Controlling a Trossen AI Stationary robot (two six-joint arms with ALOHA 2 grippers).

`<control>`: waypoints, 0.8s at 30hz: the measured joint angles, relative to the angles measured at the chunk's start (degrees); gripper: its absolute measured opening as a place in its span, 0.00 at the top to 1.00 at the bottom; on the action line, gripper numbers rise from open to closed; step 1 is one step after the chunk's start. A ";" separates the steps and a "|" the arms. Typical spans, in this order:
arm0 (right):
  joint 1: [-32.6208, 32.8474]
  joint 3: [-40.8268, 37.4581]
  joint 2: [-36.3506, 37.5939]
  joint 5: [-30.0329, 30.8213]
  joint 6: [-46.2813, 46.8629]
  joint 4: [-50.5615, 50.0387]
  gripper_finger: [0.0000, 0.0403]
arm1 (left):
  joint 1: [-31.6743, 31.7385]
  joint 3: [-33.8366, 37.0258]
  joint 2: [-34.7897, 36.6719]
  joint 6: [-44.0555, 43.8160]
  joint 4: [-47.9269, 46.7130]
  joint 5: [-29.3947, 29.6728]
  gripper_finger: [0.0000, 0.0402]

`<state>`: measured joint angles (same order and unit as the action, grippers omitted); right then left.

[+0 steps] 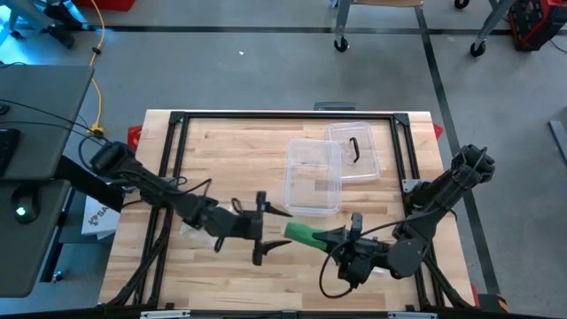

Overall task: Roll bandage
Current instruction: Roll the green bandage

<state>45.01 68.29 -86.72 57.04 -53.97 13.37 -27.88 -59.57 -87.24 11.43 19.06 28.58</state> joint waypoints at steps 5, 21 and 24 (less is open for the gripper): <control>-0.01 0.00 0.00 -0.16 -0.03 -0.42 0.83 | -0.86 0.00 0.04 0.48 6.67 0.35 0.24; -0.02 0.00 -0.02 -0.46 -0.05 -1.56 0.83 | 1.86 0.00 0.06 -18.74 14.96 -12.54 0.26; -0.02 0.00 -0.02 -0.46 -0.05 -1.60 0.83 | 2.62 0.00 0.06 -22.11 15.31 -12.76 0.31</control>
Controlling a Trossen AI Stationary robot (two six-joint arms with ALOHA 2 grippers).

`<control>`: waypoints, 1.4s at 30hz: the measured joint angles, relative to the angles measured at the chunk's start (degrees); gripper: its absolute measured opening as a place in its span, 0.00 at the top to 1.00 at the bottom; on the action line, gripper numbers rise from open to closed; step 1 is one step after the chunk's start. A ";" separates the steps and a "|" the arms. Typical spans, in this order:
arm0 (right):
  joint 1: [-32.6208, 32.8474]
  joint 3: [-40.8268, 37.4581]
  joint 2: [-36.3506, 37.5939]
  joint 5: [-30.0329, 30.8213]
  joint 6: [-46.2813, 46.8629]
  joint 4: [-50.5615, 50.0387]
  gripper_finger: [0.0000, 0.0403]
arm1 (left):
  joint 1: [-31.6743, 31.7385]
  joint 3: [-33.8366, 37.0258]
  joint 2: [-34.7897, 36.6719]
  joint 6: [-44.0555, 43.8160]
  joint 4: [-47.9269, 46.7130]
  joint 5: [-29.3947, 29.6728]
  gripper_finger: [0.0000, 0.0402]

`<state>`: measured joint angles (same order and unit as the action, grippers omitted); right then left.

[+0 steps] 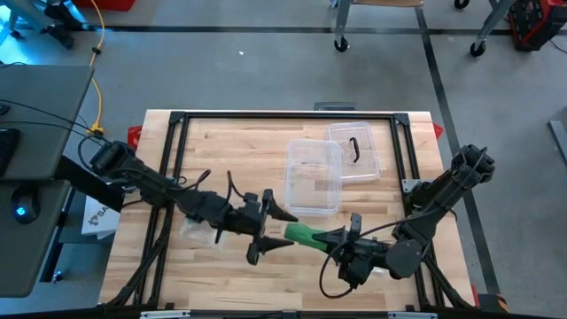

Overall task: Roll bandage
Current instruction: Roll the green bandage

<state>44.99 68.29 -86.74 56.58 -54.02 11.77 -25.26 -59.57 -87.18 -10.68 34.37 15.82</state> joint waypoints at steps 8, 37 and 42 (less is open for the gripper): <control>0.02 0.00 0.00 -0.19 0.08 0.00 0.83 | -0.02 0.00 0.00 0.73 -2.03 -1.78 0.54; 0.07 0.00 5.51 -0.47 33.46 -11.77 0.47 | -5.46 0.00 -0.02 24.65 -3.16 15.71 0.88; -0.07 0.00 9.03 -1.70 47.96 -20.98 0.46 | -6.88 0.01 -0.02 33.46 -4.48 18.11 0.88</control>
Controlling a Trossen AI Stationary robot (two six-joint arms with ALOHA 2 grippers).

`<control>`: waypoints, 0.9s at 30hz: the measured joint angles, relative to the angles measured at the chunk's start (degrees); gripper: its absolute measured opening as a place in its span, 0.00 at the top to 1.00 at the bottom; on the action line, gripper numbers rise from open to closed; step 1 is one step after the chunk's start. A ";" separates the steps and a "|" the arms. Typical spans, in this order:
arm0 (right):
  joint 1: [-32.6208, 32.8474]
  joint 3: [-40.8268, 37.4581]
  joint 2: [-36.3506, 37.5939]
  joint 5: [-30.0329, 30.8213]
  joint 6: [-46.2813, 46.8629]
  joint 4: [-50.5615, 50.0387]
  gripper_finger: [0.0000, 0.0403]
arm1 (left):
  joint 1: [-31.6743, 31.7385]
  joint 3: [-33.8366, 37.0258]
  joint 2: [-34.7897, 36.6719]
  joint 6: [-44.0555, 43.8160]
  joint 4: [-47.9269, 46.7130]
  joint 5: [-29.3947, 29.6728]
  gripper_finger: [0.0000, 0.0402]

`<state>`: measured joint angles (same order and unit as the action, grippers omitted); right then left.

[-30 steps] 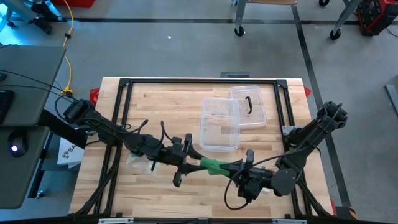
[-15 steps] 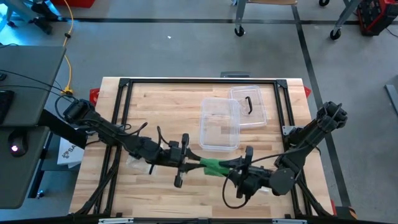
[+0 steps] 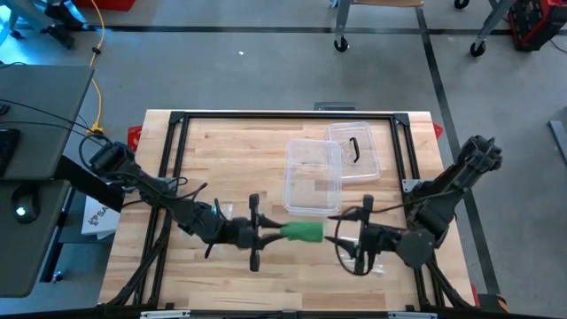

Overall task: Roll bandage
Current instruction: Roll the green bandage

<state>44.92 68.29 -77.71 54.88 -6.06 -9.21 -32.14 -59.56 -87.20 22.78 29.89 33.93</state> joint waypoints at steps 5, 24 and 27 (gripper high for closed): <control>-0.38 0.00 1.32 -2.75 10.70 -3.87 0.46 | -0.95 -0.01 0.00 7.18 -3.53 0.03 0.87; -1.77 0.00 -1.09 -5.04 19.13 -5.10 0.46 | -1.83 -5.60 0.00 13.55 -9.68 5.34 0.87; -2.16 0.00 -2.43 -4.69 14.77 -3.93 0.46 | -1.85 -6.01 0.00 12.79 -9.36 5.13 0.87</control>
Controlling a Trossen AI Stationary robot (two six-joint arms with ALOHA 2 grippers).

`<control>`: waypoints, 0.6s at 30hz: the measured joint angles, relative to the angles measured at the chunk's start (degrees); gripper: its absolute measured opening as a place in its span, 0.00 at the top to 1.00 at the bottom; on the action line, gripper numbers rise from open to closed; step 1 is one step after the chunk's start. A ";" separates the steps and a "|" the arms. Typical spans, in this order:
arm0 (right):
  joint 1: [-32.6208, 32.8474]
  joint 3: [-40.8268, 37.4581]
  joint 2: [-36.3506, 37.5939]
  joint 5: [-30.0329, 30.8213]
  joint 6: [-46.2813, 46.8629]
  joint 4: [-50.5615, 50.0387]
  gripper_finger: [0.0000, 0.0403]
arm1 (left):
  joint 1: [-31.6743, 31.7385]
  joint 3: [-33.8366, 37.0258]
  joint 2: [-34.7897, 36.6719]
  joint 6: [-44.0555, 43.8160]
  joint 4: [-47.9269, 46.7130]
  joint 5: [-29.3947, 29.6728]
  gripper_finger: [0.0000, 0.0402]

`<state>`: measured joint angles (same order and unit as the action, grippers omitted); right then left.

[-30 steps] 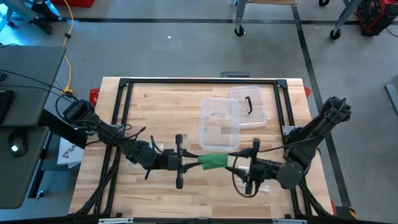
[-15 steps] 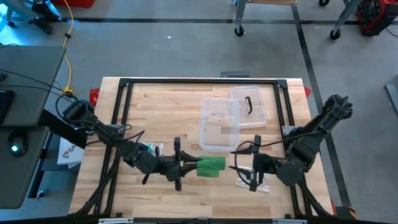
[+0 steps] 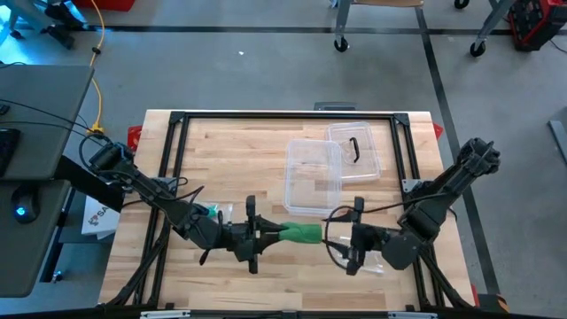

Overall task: Roll bandage
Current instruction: Roll the green bandage

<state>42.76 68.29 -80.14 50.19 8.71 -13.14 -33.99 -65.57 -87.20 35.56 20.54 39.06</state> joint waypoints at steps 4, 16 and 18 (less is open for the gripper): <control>-0.02 0.00 -0.88 -0.49 -5.64 4.07 0.46 | 0.01 -0.12 -0.01 -0.78 0.46 0.03 0.87; -0.42 0.00 -0.94 -2.60 -10.51 9.59 0.46 | 0.04 -0.12 0.00 -0.70 0.62 -1.04 0.87; -0.42 0.00 -0.99 -2.78 -13.19 11.28 0.46 | 0.06 -0.12 0.02 -0.93 0.79 -1.40 0.87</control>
<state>42.35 68.29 -81.12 47.40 -4.48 -1.86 -33.93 -65.69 -87.18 34.63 21.32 37.66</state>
